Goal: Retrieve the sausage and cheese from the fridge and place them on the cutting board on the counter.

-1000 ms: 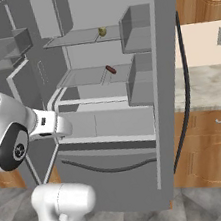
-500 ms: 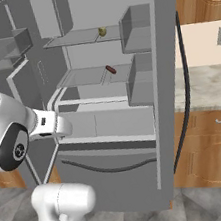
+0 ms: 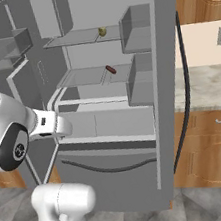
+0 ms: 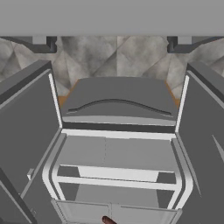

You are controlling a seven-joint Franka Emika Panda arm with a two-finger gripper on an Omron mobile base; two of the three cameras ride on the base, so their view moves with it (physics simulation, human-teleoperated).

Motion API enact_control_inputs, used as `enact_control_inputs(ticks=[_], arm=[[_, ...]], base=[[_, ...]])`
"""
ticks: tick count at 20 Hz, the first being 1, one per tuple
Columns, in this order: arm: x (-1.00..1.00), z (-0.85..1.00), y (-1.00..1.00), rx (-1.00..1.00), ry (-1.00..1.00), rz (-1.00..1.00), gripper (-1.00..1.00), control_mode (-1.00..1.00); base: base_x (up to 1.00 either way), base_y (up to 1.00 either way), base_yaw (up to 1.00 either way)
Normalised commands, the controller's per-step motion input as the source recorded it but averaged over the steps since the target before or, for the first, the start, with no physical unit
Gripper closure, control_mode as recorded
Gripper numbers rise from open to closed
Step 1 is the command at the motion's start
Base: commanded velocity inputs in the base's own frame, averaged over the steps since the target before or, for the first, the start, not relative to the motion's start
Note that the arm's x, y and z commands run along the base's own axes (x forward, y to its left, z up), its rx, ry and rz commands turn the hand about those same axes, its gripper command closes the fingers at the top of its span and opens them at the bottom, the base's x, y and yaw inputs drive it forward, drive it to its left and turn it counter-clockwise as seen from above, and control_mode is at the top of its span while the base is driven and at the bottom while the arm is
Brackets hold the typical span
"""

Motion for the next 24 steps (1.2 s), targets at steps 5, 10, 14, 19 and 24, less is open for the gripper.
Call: enact_control_inputs(ticks=[5, 10, 14, 19, 24], arm=[[0.00, 0.00, 0.00, 0.00, 0.00, 0.00, -1.00, 1.00], [0.00, 0.00, 0.00, 0.00, 0.00, 0.00, -1.00, 1.00], [0.00, 0.00, 0.00, 0.00, 0.00, 0.00, -1.00, 1.00], [0.00, 0.00, 0.00, 0.00, 0.00, 0.00, -1.00, 1.00], [0.00, 0.00, 0.00, 0.00, 0.00, 0.00, -1.00, 1.00]], base=[[0.00, 0.00, 0.00], [0.00, 0.00, 0.00], [0.00, 0.00, 0.00], [0.00, 0.00, 0.00], [0.11, 0.00, 0.00]])
